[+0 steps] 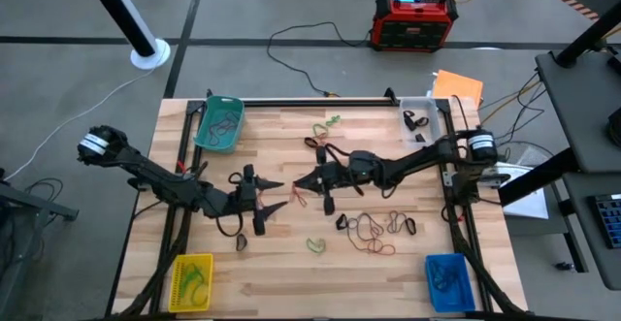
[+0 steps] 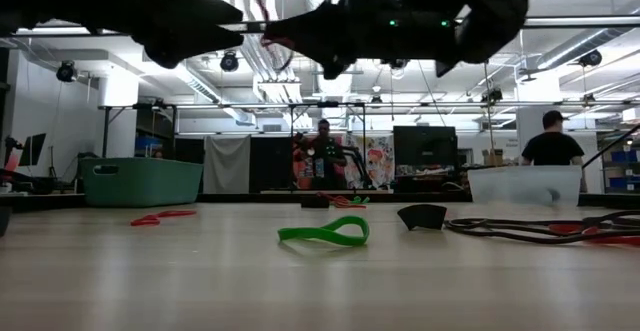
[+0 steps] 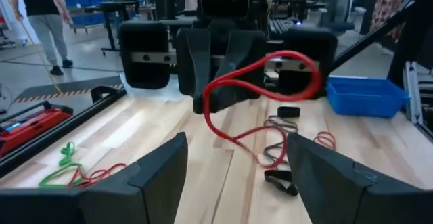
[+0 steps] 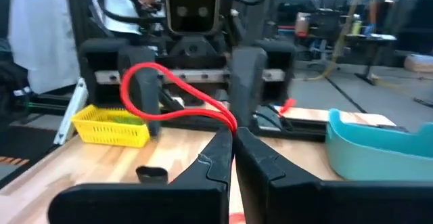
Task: Sort rubber bands into baskets
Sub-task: Put the red rubber band into the green bin
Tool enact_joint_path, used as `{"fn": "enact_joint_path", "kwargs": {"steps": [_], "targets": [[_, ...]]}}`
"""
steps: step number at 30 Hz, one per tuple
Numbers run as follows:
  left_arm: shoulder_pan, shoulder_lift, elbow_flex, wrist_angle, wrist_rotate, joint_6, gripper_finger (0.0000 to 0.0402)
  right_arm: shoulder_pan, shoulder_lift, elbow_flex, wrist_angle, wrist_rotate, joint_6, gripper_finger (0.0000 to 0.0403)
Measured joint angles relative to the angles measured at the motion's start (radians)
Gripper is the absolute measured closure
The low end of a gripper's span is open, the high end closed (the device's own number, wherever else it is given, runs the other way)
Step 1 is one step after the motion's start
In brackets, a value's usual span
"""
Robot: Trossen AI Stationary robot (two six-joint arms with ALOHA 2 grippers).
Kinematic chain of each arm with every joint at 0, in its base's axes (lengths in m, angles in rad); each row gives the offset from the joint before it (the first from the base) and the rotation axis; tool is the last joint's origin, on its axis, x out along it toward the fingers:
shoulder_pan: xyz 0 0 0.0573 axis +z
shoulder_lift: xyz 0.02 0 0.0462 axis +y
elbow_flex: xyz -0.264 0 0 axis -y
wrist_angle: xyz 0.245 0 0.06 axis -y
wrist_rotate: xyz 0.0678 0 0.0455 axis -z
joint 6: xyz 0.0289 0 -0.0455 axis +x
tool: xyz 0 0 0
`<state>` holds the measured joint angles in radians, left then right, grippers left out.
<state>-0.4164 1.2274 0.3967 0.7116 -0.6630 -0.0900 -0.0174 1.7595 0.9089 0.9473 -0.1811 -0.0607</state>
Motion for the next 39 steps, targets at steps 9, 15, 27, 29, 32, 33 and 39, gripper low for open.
{"fn": "enact_joint_path", "kwargs": {"steps": [9, 15, 27, 29, 32, 33, 39], "targets": [[0.0, 0.0, -0.007, -0.008, 0.028, 0.013, 0.0167, 0.0, 0.107, 0.156, -0.036, -0.085, 0.027, 0.0394], [0.0, 0.0, -0.007, -0.015, 0.025, 0.03, 0.0179, 0.0, 0.103, 0.182, -0.082, -0.084, 0.013, 0.0394], [0.0, 0.0, -0.007, -0.031, 0.021, 0.059, 0.0389, -0.002, 0.103, 0.177, -0.083, -0.081, 0.094, 0.0394], [0.0, 0.0, -0.007, -0.03, 0.021, 0.055, 0.0397, -0.008, 0.103, 0.177, -0.083, -0.083, 0.167, 0.0393], [0.0, 0.0, -0.007, -0.029, 0.019, 0.047, 0.04, -0.02, 0.103, 0.177, -0.091, -0.088, 0.263, 0.0383], [0.0, 0.0, -0.007, -0.029, 0.019, 0.043, 0.04, -0.021, 0.103, 0.177, -0.099, -0.088, 0.289, 0.0377], [-0.001, 0.0, -0.003, -0.022, 0.019, 0.024, 0.0401, -0.042, 0.102, 0.176, -0.151, -0.088, 0.468, 0.0328]]}}
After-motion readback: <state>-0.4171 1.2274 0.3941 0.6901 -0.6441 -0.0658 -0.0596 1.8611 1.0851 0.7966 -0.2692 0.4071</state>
